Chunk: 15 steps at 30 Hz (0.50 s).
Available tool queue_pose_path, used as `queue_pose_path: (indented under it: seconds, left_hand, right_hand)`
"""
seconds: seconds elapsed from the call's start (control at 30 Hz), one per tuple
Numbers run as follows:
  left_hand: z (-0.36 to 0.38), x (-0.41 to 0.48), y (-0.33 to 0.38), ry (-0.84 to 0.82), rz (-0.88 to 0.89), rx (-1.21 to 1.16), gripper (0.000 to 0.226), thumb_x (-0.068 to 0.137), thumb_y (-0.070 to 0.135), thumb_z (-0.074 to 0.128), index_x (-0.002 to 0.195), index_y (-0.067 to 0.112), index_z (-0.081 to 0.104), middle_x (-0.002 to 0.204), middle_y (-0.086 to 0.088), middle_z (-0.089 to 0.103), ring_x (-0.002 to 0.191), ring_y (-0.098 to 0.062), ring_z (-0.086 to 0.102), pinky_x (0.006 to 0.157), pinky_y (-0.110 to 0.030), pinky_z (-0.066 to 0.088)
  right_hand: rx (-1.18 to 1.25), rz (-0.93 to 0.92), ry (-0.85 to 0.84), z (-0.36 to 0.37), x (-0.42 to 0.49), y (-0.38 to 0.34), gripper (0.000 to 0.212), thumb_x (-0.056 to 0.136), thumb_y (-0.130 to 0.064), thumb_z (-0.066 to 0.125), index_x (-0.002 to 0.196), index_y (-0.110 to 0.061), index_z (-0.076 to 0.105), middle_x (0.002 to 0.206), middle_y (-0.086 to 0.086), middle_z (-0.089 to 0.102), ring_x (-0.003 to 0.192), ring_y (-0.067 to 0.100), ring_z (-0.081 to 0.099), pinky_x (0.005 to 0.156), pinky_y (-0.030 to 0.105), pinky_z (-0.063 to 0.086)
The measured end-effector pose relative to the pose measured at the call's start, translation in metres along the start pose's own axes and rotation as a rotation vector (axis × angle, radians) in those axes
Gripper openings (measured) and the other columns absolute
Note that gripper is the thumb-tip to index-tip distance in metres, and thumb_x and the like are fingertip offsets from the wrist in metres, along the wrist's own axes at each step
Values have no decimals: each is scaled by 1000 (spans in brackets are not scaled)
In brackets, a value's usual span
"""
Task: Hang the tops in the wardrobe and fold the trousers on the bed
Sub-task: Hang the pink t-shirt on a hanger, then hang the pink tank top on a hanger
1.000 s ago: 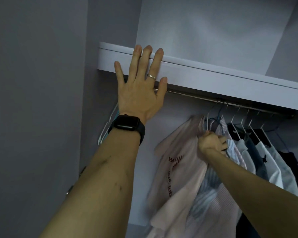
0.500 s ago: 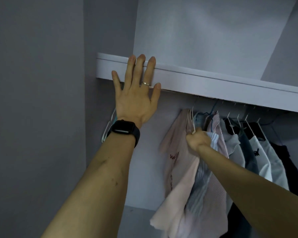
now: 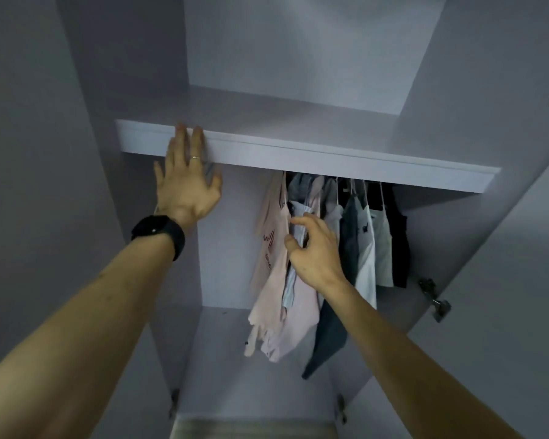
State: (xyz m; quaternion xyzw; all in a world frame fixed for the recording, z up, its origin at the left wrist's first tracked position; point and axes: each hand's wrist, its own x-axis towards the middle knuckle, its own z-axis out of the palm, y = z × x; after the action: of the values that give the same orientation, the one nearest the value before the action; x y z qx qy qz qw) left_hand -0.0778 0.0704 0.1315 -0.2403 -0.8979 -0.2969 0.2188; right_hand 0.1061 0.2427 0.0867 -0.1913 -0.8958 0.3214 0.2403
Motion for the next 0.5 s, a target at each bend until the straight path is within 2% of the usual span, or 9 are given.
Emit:
queue_pose_path:
  seconds: [0.2,0.27,0.33,0.43,0.5]
  left_hand:
    - [15,-93,35,-97,-14,-180,69,97,31,58,158,23,27,162,-11,28,146,-34,29,119,-50,29]
    - [28,-125,50,-157,-14,-190,66,98,31,57,157,24,30,161,-7,31,144,-31,31,119,-49,31]
    - [40,-150,64,-215,7,-188,65,98,32,57,158,25,30,162,-5,29,145,-28,30,120,-46,29]
    - [61,-195,81,-305,37,-182,65,98,32,56,158,26,30,163,-3,29,147,-26,29,121,-42,26]
    - [74,-218,91,-356,40,-213,66,98,32,55,159,26,28,163,-2,29,147,-24,29,122,-40,25]
  right_hand:
    - [50,-61,142,-37,-64,33,33,95,-20,64,128,-26,65,146,-12,50,138,12,37,108,8,17]
    - [17,-77,167,-46,-79,51,32,95,-20,65,126,-27,67,142,-14,51,136,13,39,111,13,21]
    - [-12,-71,177,-54,-89,68,30,96,-20,65,126,-26,68,143,-8,53,137,16,39,113,21,24]
    - [-54,-75,168,-60,-114,101,28,96,-21,65,123,-24,69,141,-2,57,136,23,41,112,14,18]
    - [-61,-63,179,-62,-130,121,27,96,-27,62,122,-24,70,139,-2,58,136,25,42,113,20,21]
